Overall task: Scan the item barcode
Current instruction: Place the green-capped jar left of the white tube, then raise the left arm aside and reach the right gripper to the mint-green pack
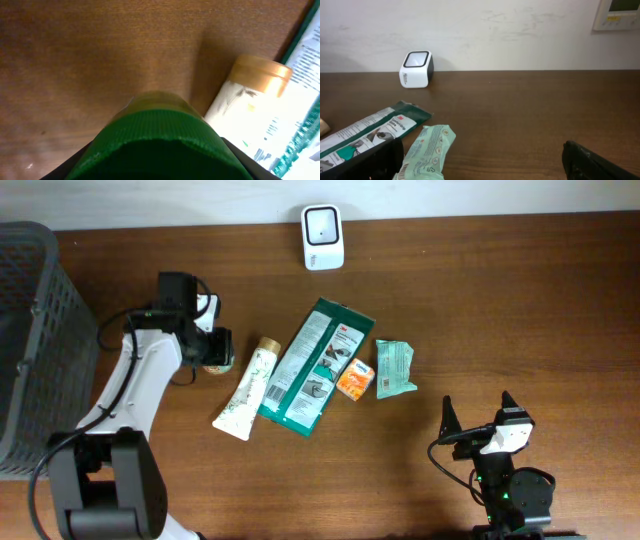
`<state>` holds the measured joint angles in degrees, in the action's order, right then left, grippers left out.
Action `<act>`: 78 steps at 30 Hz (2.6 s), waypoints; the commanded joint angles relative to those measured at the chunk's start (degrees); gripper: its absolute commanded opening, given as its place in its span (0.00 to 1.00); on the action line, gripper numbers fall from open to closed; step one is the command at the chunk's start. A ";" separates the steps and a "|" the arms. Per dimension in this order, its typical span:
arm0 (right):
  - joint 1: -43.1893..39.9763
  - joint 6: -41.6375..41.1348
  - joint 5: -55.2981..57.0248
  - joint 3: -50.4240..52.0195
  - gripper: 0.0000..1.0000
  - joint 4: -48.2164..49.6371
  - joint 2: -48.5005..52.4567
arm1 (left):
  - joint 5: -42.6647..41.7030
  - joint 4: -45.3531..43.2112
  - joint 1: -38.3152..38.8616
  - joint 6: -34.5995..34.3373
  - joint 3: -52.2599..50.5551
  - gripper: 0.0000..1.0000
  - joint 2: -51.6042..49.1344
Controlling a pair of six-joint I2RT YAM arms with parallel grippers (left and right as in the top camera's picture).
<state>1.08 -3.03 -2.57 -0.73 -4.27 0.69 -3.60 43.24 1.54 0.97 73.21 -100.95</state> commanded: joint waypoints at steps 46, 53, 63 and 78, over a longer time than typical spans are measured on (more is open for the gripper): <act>0.42 -4.96 -6.56 -9.40 0.98 -0.48 4.09 | -14.03 26.49 -13.33 15.19 40.52 0.99 2.51; 0.42 0.31 -11.43 -51.12 0.98 -30.80 41.05 | -14.03 26.49 -13.33 15.19 40.52 0.99 2.51; 3.65 1.20 -36.79 -74.66 0.98 -30.21 85.24 | -14.01 26.49 -13.33 15.19 40.52 0.99 2.51; 17.22 -5.42 -7.39 -82.42 0.13 -37.16 116.76 | -14.03 26.51 -13.33 15.19 40.52 0.99 2.51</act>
<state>18.79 -7.57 -12.88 -82.21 -41.36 115.55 -16.78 69.69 -11.86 15.46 113.14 -98.89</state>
